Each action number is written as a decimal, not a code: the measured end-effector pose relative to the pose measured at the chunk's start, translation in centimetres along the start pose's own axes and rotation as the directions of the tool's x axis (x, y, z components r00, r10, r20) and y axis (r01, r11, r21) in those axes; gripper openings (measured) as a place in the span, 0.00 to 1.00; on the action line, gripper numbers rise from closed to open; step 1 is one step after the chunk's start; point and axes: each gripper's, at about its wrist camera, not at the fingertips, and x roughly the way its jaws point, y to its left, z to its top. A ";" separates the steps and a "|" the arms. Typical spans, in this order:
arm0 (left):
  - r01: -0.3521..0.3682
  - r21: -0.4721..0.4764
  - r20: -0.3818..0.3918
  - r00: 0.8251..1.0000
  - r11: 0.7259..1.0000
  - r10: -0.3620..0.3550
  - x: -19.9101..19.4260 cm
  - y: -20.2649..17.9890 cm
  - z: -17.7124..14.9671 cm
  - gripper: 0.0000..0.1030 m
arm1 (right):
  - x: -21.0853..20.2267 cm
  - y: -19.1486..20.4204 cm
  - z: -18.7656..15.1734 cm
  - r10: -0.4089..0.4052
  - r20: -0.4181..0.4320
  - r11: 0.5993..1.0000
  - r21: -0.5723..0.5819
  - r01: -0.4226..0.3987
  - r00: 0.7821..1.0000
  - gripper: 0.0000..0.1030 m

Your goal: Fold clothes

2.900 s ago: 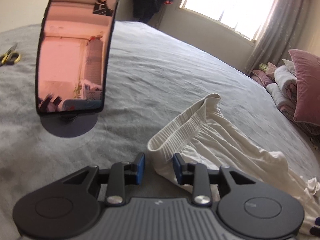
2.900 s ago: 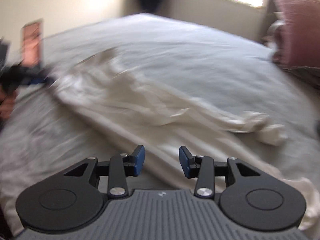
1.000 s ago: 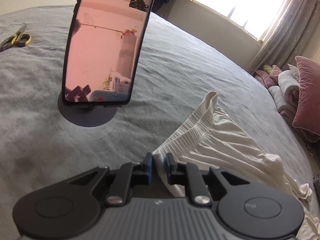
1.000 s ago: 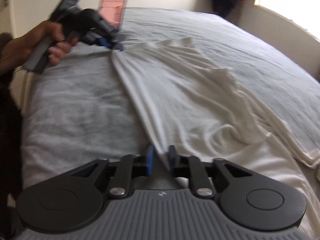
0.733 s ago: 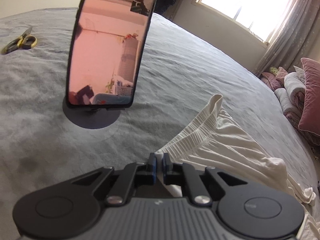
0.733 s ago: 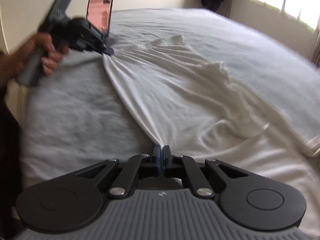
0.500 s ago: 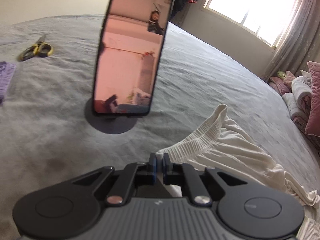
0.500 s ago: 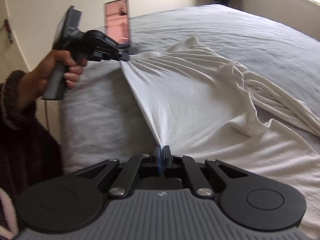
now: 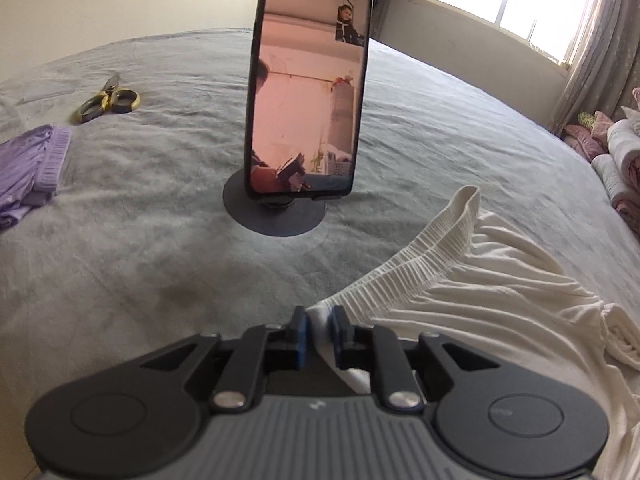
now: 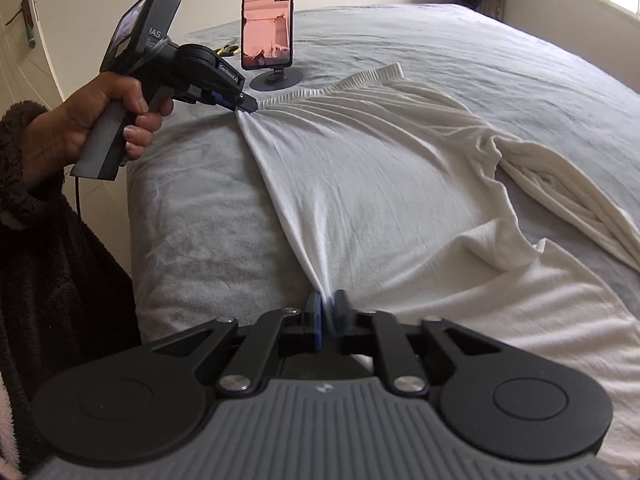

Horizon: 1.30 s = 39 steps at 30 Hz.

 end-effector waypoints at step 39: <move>0.635 0.587 -0.292 0.745 0.503 -0.600 -5.8 -22.3 -11.4 0.43 | -14.9 -16.5 -15.2 -0.490 -0.037 0.609 0.700 0.372 0.871 0.39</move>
